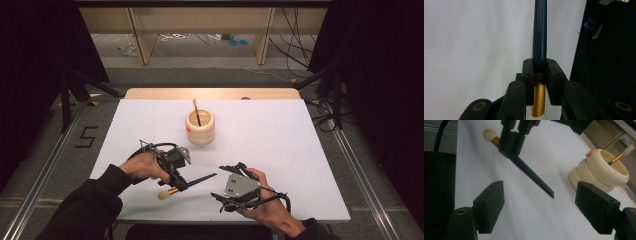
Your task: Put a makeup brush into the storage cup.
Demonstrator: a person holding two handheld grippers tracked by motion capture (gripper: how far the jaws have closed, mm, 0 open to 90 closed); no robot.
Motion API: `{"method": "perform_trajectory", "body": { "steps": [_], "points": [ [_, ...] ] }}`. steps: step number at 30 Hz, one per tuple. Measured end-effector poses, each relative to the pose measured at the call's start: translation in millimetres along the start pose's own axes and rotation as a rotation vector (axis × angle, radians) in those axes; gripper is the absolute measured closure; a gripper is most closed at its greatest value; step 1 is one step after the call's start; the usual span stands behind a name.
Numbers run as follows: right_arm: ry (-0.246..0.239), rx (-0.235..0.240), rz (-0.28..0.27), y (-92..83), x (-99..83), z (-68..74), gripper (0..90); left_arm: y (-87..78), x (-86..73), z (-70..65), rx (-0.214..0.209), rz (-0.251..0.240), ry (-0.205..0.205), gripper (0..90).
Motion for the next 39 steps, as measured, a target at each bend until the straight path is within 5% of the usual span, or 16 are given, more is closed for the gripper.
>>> {"method": "perform_trajectory", "body": {
  "steps": [16, 19, 22, 36, 39],
  "points": [
    [-0.142, 0.024, 0.026, 9.7, 9.1, 12.4, 28.7, 1.8, 6.9, -7.7, -0.02, -0.005, 0.006, 78.2],
    [-0.152, 0.031, 0.026, 13.0, 10.1, 13.7, 30.0, 2.3, 7.9, -9.6, -0.025, 0.002, 0.008, 78.2],
    [-0.158, 0.047, 0.035, 16.3, 9.6, 15.0, 31.0, 0.4, 6.1, -7.5, -0.029, 0.043, 0.06, 78.2],
    [-0.184, 0.11, 0.079, 26.5, 6.2, 20.3, 40.4, 2.0, 12.0, -12.5, -0.045, 0.047, 0.055, 78.2],
    [-0.249, 0.103, 0.099, 30.5, 4.3, 21.1, 43.2, -0.2, 9.3, -10.6, -0.05, 0.089, 0.085, 78.2]
  ]
}}
Point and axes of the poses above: each handheld gripper's, and its own axes: y roughly forward along the jaws, x roughly out of its top, z roughly to its left, the point moved 10 cm from there along y, roughly forward along the jaws, and after that the axes turned 9 degrees about y, right-handed, at the moved point
